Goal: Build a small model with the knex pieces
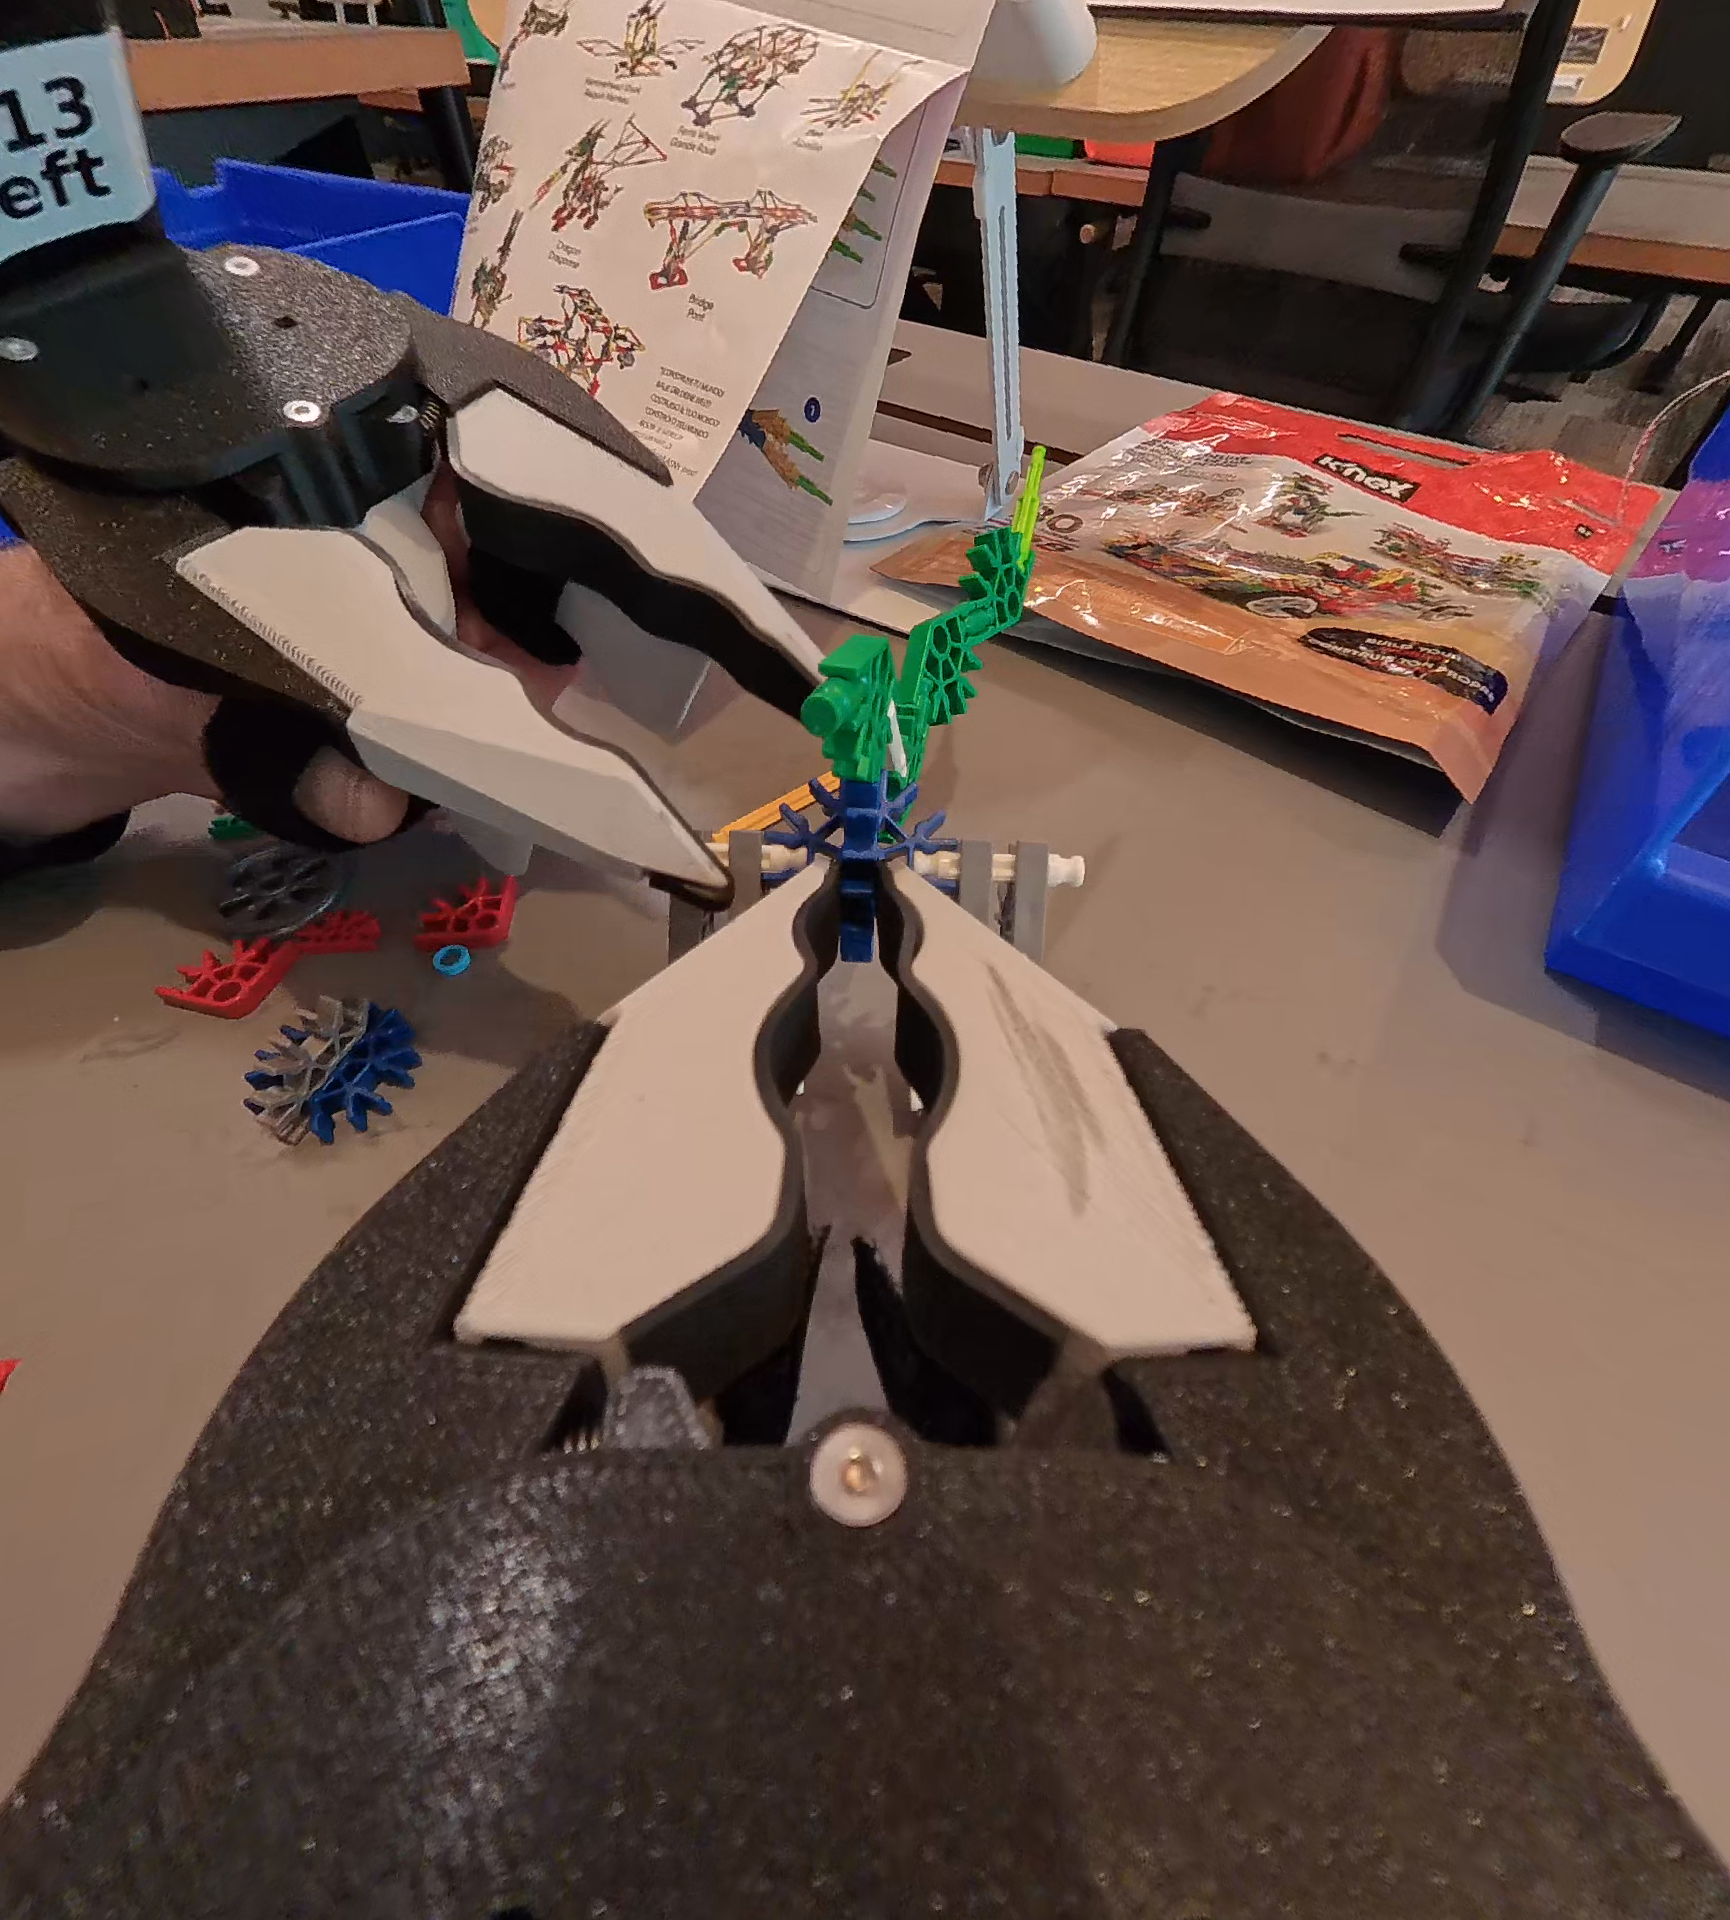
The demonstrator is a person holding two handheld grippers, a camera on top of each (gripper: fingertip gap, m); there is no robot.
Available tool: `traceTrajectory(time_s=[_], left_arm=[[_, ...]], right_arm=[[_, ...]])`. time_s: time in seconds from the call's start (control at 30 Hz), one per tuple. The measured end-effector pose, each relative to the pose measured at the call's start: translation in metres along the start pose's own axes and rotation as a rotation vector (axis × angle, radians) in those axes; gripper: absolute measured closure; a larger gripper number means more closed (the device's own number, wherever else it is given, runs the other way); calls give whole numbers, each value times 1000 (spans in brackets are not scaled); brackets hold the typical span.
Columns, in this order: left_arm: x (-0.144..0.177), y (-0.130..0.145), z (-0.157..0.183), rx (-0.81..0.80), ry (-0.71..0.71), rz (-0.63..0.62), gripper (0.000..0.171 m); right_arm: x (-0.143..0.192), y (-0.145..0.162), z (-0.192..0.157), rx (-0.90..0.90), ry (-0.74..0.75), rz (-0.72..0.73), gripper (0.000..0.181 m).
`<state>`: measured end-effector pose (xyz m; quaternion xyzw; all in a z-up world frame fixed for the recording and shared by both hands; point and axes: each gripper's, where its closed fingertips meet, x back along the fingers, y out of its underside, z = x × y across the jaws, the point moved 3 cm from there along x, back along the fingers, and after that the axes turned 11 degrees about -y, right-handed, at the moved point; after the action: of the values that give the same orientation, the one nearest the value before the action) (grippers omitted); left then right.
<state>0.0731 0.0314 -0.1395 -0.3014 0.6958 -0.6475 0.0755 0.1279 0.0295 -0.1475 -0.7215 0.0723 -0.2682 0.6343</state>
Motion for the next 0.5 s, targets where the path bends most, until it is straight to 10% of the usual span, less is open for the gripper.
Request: traceTrajectory(time_s=[0.5], left_arm=[[-7, 3, 5, 45, 2, -21, 141]], right_arm=[[1, 1, 2, -23, -14, -1, 175]])
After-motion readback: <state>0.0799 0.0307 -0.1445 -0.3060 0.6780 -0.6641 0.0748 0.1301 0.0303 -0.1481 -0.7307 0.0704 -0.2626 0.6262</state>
